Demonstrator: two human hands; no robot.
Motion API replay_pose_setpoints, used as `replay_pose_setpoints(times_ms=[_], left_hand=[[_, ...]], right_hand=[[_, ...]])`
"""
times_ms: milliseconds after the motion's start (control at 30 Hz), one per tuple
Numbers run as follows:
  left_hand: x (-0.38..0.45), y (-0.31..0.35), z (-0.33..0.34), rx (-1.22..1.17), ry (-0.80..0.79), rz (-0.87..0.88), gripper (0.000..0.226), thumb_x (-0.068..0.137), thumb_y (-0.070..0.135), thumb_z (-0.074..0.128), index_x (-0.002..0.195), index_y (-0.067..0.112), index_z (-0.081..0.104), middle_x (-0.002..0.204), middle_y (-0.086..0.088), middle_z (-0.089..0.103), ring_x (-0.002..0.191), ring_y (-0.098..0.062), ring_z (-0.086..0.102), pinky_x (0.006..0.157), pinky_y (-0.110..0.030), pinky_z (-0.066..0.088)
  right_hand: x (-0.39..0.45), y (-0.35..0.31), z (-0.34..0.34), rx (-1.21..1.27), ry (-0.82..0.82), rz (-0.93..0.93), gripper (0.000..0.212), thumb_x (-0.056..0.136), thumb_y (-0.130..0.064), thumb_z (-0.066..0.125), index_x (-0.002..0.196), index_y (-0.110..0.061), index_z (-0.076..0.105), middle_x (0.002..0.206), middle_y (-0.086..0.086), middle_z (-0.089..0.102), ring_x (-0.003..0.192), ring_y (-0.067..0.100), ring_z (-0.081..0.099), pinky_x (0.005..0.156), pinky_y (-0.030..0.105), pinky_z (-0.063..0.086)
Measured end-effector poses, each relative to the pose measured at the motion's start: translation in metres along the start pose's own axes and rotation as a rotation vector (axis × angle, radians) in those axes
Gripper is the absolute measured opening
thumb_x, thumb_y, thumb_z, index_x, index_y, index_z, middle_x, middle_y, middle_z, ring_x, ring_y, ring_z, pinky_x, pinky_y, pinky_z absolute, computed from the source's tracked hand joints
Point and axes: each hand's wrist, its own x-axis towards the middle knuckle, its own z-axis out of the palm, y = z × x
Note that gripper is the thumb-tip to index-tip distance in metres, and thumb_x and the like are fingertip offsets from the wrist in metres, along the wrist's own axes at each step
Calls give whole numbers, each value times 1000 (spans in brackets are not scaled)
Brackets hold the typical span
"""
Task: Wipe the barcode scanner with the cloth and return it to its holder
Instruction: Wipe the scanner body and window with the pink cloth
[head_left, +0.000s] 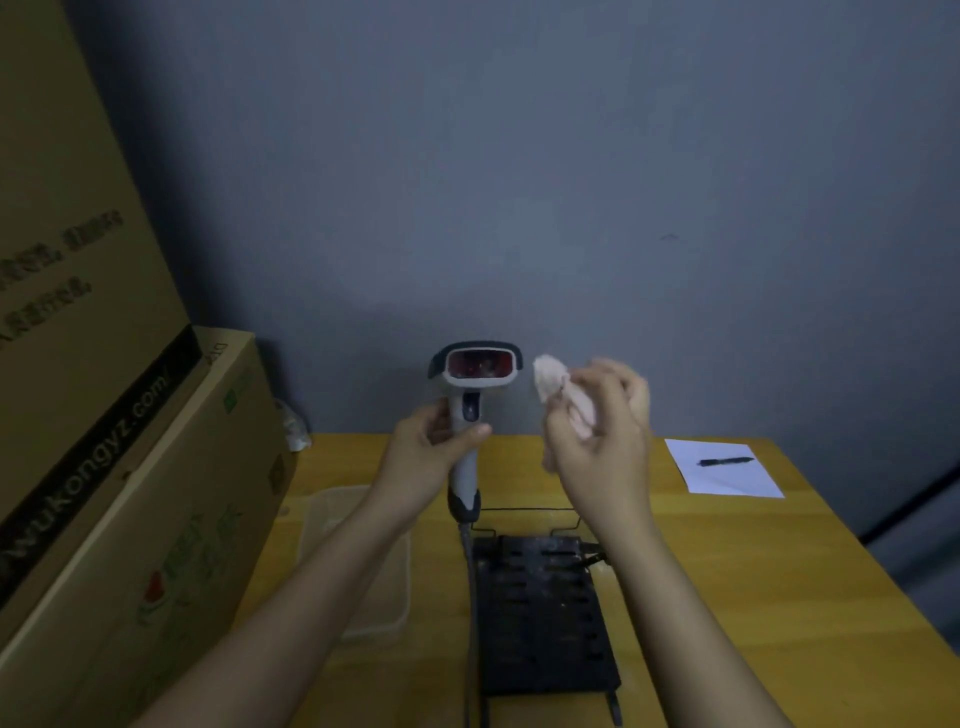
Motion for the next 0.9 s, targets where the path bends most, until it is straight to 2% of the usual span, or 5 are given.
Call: replay_pose_setpoints(times_ms=[133, 233, 500, 600, 900], left_hand=[[-2, -2, 9, 120, 3, 77, 21, 83, 16, 64, 104, 20, 60, 95, 1, 67, 87, -11, 63, 73, -25, 53], [-5, -2, 11, 213, 26, 115, 14, 86, 11, 57, 90, 24, 56, 80, 10, 62, 75, -3, 58, 59, -11, 45], [-2, -3, -3, 240, 102, 46, 8, 86, 17, 58, 82, 24, 58, 83, -6, 68, 83, -22, 64, 70, -38, 50], [-2, 1, -8, 181, 88, 56, 7, 85, 21, 63, 91, 19, 64, 90, -5, 70, 86, -18, 65, 75, -34, 51], [1, 5, -10, 363, 139, 92, 20, 85, 18, 58, 70, 29, 50, 66, 5, 59, 63, -11, 56, 56, -18, 42]], right_hand=[[4, -27, 21, -214, -37, -399, 19, 82, -14, 55, 99, -10, 63, 116, 14, 55, 108, 23, 50, 88, 22, 42], [3, -27, 37, -385, -112, -533, 20, 82, -8, 56, 100, -6, 66, 104, 18, 62, 97, 27, 49, 69, 37, 47], [6, -29, 39, -460, -170, -566, 14, 78, -11, 59, 87, -4, 68, 80, 14, 62, 70, 29, 59, 57, 33, 48], [14, -32, 37, -459, -142, -467, 23, 80, -18, 52, 90, -6, 69, 80, 13, 60, 73, 27, 55, 57, 32, 47], [10, -37, 44, -428, -214, -444, 17, 77, -13, 59, 88, -5, 69, 76, 14, 57, 70, 29, 55, 55, 33, 41]])
